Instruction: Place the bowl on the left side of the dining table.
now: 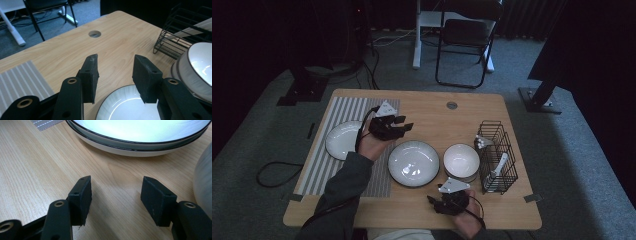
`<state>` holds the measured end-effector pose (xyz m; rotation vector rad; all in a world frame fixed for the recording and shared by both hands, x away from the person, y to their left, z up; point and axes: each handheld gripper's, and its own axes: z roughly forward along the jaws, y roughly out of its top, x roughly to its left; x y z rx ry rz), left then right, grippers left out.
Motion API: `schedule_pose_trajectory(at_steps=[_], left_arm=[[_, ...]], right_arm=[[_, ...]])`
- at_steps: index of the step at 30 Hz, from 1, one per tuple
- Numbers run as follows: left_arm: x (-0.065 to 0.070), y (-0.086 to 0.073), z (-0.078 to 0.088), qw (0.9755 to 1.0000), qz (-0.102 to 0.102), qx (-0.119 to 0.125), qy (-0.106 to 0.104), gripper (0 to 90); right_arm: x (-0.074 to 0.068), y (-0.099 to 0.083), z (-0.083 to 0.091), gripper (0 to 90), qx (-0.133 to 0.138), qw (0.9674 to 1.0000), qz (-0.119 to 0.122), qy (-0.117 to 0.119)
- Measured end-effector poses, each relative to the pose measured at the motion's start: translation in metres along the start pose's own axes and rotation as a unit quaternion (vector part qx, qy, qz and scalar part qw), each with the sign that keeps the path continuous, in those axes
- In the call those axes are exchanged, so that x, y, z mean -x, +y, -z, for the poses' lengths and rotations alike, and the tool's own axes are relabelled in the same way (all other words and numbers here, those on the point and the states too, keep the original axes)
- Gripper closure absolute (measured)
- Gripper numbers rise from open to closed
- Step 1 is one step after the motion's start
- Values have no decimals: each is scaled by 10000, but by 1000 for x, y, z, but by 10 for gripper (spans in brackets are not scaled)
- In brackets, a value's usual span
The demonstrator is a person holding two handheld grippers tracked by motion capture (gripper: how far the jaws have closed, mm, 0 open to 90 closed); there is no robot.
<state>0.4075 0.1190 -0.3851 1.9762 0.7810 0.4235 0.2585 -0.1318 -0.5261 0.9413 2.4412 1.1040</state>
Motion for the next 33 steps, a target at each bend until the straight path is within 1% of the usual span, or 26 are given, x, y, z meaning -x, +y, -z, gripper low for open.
schedule_pose_trajectory(at_steps=[12, 17, 22, 25, 30, 33], left_arm=[[20, 15, -14, 9993, -262, -53, -252, 562], [28, 17, -21, 9987, -348, -87, -361, 562], [35, 19, -28, 9981, -391, -120, -462, 561], [38, 20, -31, 9979, -395, -117, -501, 561], [44, 22, -36, 9973, -467, -162, -551, 560], [47, 23, -39, 9969, -484, -148, -594, 560]], right_arm=[[-1, 2, -2, 409, -6, 10000, 24, 23], [-1, 2, -3, 408, 4, 10000, 43, 33], [-1, 3, -4, 400, -5, 10000, 58, 50], [-1, 4, -4, 394, 1, 10000, 82, 55], [-1, 4, -5, 382, -10, 9999, 112, 89], [-1, 4, -5, 380, -16, 9999, 118, 99]])
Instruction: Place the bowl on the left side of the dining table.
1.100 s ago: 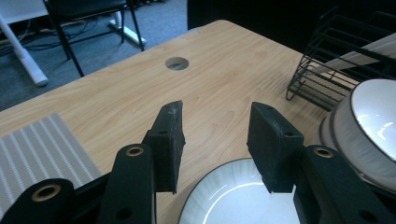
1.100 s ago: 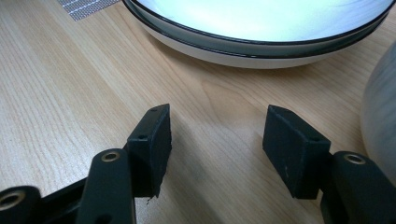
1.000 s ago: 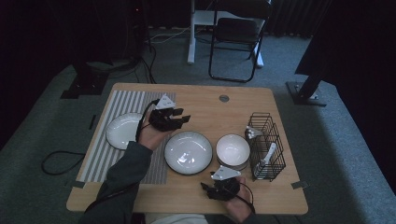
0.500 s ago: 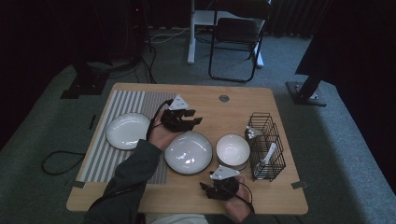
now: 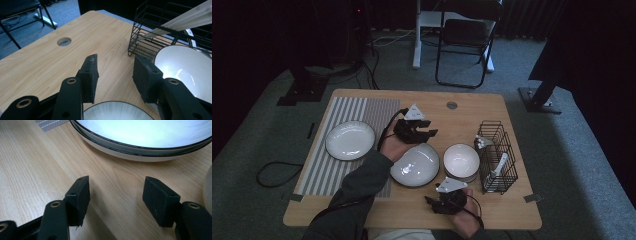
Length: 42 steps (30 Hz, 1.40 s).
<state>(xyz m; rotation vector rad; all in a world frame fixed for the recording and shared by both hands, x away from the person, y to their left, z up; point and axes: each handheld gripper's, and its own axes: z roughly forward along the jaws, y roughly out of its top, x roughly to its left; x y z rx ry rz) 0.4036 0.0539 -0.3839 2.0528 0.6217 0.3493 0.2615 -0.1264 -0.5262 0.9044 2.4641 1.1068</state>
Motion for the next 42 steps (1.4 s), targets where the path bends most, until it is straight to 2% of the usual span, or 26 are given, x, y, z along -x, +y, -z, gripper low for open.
schedule_pose_trajectory(at_steps=[9, 21, 29, 42], left_arm=[[7, 4, -9, 10000, -46, 14, -80, 560], [22, 6, -25, 9995, -183, -86, -249, 559], [26, 3, -36, 9992, -62, -133, -385, 559], [39, -4, -55, 9977, -70, -349, -574, 560]], right_arm=[[0, 0, 0, 379, -5, 10000, 6, 4], [0, 0, 0, 378, -3, 10000, 5, 2], [0, 0, 0, 379, -10, 10000, 21, -2], [0, 0, 0, 378, -6, 10000, 1, 3]])
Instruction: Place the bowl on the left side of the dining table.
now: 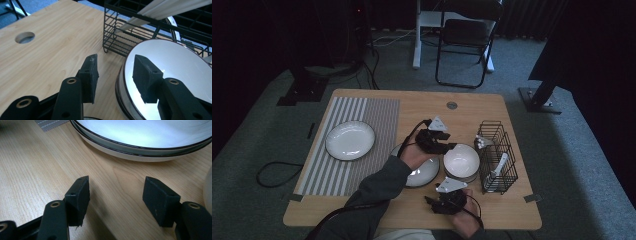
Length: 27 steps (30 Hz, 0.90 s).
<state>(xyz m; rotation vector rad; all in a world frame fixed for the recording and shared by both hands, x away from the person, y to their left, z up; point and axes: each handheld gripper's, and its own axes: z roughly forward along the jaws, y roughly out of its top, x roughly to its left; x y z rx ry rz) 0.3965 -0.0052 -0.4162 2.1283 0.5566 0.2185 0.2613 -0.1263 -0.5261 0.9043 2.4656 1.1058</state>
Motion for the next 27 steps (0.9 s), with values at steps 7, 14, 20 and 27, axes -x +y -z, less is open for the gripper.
schedule_pose_trajectory(at_steps=[7, 14, 20, 27], left_arm=[[3, -2, -7, 9999, -21, -130, -42, 569], [4, -7, -18, 9990, 195, -387, -127, 634], [5, -10, -25, 9979, 287, -552, -198, 701], [4, -9, -27, 9972, 352, -646, -123, 795]], right_arm=[[0, 0, 0, 379, -5, 10000, -4, -6], [0, 0, 0, 378, 1, 10000, 5, -2], [0, 0, 0, 379, 0, 10000, 1, -2], [0, 0, 0, 379, 0, 10000, 2, -3]])
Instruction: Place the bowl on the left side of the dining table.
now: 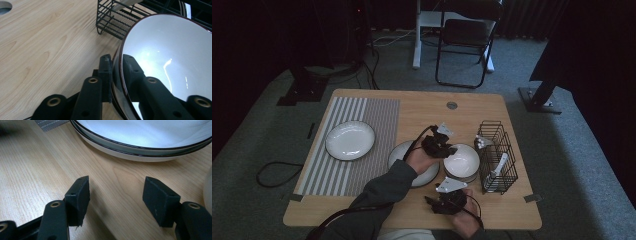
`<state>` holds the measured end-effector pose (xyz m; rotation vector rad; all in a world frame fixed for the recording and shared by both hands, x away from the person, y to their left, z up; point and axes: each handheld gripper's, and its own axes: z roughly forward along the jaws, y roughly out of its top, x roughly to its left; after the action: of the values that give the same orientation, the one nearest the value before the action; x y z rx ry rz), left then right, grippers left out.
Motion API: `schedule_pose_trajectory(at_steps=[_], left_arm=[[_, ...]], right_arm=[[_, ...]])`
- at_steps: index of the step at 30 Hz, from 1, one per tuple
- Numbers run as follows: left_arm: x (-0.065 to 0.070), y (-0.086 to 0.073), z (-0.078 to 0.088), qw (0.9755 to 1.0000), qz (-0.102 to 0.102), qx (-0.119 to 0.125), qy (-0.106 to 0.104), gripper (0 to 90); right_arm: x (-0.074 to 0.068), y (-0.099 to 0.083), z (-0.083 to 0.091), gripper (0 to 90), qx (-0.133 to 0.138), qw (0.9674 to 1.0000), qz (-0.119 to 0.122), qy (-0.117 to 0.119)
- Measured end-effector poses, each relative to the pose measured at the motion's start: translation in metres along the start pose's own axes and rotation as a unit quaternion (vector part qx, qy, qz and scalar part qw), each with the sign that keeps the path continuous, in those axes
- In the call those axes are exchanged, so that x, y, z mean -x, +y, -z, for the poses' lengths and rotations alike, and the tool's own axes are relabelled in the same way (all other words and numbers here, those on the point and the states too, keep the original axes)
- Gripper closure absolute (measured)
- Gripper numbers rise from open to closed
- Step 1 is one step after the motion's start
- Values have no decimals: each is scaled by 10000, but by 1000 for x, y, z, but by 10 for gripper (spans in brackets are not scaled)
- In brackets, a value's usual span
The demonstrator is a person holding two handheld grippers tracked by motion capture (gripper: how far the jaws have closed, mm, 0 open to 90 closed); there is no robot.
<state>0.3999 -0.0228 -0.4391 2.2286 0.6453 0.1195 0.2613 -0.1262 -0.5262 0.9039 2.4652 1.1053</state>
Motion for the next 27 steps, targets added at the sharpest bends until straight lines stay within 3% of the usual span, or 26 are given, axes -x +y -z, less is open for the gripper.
schedule_pose_trajectory(at_steps=[12, 16, 18, 27], left_arm=[[4, 1, 0, 9998, -136, 2, 155, 819], [1, 0, 3, 9998, 16, 177, 14, 823], [3, 0, 3, 9998, -50, 200, 72, 822], [2, 1, 6, 9994, 108, 328, -24, 821]], right_arm=[[0, 0, 0, 379, 0, 10000, 2, -1], [0, 0, 0, 379, 1, 10000, -2, 0], [0, 0, 0, 379, 0, 10000, -6, 0], [0, 0, 0, 379, 3, 10000, 0, -2]])
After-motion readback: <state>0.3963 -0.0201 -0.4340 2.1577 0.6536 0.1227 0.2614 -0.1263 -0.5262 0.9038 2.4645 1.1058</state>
